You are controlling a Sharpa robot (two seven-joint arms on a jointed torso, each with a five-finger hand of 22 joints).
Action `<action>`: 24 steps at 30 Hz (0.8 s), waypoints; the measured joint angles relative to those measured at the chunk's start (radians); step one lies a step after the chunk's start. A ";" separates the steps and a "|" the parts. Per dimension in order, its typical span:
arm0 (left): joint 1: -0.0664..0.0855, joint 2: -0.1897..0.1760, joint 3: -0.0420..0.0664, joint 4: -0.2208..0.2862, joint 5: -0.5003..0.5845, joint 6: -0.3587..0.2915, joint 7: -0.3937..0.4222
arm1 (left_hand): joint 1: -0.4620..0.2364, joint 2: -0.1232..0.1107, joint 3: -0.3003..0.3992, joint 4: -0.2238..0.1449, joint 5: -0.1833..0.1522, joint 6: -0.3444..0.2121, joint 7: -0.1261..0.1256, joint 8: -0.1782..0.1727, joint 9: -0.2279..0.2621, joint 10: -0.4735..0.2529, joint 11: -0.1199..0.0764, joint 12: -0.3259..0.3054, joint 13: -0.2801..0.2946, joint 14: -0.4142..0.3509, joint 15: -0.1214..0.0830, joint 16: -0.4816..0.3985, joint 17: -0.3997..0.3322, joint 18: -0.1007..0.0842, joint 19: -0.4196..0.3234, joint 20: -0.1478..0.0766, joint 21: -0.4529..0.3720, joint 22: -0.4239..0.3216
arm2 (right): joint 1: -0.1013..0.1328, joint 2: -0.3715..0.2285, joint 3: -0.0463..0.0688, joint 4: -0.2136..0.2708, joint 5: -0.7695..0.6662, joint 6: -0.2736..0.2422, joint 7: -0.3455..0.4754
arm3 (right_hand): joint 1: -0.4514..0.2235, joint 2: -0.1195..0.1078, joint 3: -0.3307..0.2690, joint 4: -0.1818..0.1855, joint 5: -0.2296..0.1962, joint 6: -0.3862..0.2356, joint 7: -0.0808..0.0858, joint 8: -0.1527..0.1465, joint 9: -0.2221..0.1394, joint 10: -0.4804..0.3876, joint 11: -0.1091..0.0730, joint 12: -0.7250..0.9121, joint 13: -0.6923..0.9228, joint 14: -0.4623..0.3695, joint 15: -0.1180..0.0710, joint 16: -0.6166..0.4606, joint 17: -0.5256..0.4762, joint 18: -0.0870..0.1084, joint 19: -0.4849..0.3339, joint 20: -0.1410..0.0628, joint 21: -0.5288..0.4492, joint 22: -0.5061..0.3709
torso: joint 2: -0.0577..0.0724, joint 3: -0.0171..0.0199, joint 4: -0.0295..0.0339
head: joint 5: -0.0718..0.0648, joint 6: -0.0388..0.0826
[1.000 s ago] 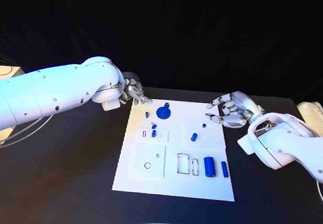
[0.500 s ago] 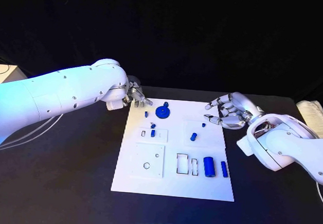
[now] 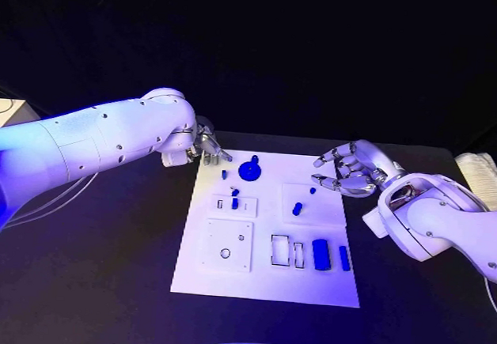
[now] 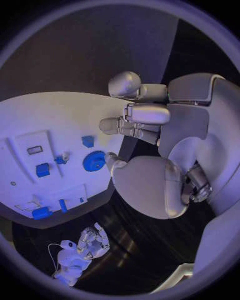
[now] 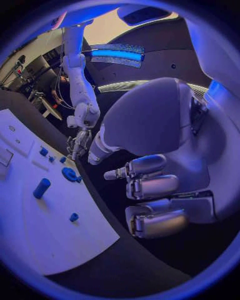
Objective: Assemble the parts on the task board
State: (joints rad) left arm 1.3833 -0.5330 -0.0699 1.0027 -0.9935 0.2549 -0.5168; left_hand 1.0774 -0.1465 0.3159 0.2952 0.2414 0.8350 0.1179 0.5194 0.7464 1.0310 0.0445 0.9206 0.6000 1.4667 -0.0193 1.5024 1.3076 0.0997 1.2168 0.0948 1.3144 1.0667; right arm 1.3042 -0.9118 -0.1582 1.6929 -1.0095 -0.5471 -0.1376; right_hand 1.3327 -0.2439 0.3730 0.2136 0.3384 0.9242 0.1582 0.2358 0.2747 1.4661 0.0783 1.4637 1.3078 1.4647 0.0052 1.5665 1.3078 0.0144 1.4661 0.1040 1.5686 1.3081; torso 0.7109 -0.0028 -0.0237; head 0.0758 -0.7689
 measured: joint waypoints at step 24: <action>-0.014 0.029 -0.005 -0.027 0.035 0.047 -0.004 | 0.003 0.003 0.000 0.000 0.000 0.000 0.000 0.004 -0.001 -0.004 0.004 0.000 -0.001 0.000 0.000 0.000 0.000 0.000 0.000 0.000 0.000 0.006 | 0.000 0.003 0.000 0.004 0.000 -0.011 0.008 | -0.001 -0.001 0.003 0.003 -0.027 0.000 0.000 0.004 0.001 0.000 0.000 0.000 0.000 0.000 0.000 0.000 0.000 0.000 0.000 0.000 0.000 0.000 | 0.001 -0.0004 0.0001 | -0.001 -0.005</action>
State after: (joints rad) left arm 1.3694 -0.5038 -0.0749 0.9753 -0.9583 0.3023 -0.5204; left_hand 1.0805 -0.1434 0.3160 0.2952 0.2414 0.8350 0.1179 0.5229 0.7456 1.0275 0.0482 0.9206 0.5991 1.4667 -0.0194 1.5024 1.3075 0.0997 1.2168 0.0947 1.3144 1.0730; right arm 1.3043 -0.9090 -0.1582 1.6968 -1.0096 -0.5583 -0.1291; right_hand 1.3318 -0.2448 0.3757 0.2163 0.3117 0.9242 0.1581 0.2395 0.2756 1.4661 0.0782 1.4638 1.3076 1.4647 0.0052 1.5665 1.3076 0.0145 1.4661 0.1040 1.5686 1.3078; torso 0.7115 -0.0032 -0.0236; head 0.0752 -0.7739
